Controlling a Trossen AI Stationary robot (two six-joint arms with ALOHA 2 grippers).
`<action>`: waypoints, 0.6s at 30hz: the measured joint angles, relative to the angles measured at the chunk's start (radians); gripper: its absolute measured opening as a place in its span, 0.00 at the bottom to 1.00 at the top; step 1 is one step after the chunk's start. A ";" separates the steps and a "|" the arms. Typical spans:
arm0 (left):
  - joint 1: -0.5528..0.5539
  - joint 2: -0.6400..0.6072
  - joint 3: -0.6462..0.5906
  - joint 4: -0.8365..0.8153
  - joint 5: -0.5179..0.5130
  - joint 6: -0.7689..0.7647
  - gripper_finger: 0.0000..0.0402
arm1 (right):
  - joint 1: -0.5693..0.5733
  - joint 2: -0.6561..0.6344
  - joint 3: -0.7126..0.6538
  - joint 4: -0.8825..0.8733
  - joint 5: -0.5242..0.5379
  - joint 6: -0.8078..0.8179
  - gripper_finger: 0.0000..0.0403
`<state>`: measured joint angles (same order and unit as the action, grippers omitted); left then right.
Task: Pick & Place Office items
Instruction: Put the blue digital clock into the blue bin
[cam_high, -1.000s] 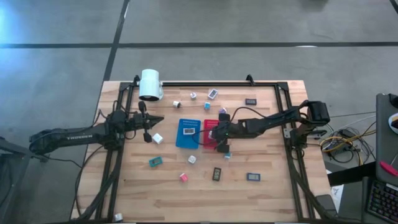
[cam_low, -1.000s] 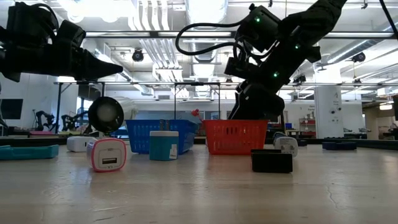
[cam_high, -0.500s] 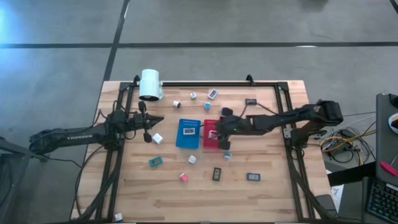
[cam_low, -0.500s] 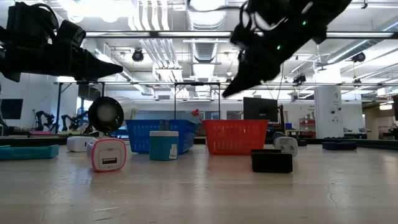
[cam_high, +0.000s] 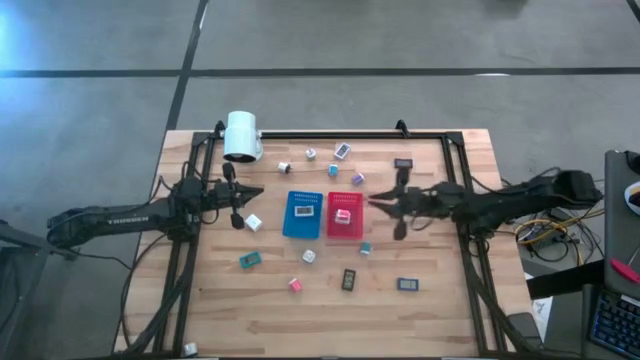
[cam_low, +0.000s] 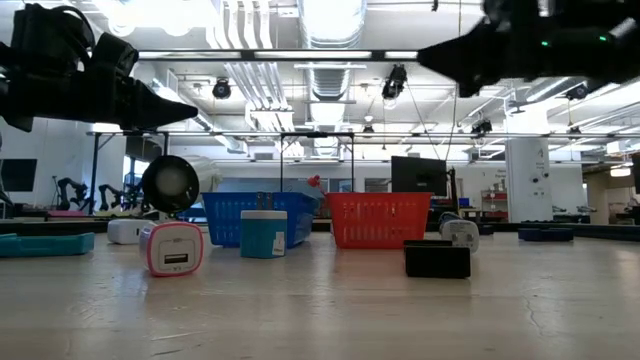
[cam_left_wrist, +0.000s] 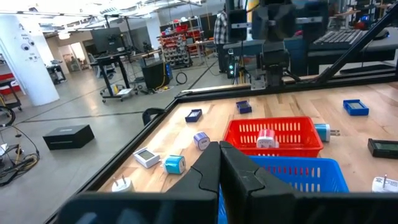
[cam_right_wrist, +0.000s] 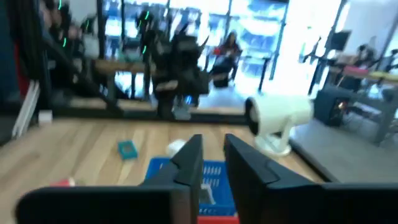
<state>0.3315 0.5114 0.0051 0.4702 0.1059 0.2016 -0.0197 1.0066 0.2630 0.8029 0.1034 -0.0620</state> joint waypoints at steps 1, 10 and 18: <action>0.000 0.000 0.000 0.000 0.000 0.000 0.02 | -0.007 -0.048 -0.027 -0.002 0.000 0.006 0.08; 0.000 0.001 0.000 0.000 0.000 0.000 0.02 | -0.016 -0.425 -0.169 -0.051 -0.059 0.024 0.02; 0.000 0.001 0.000 0.000 0.000 0.000 0.02 | -0.016 -0.628 -0.232 -0.116 -0.059 0.029 0.02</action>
<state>0.3313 0.5125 0.0051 0.4702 0.1055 0.2016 -0.0360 0.3788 0.0314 0.6868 0.0441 -0.0330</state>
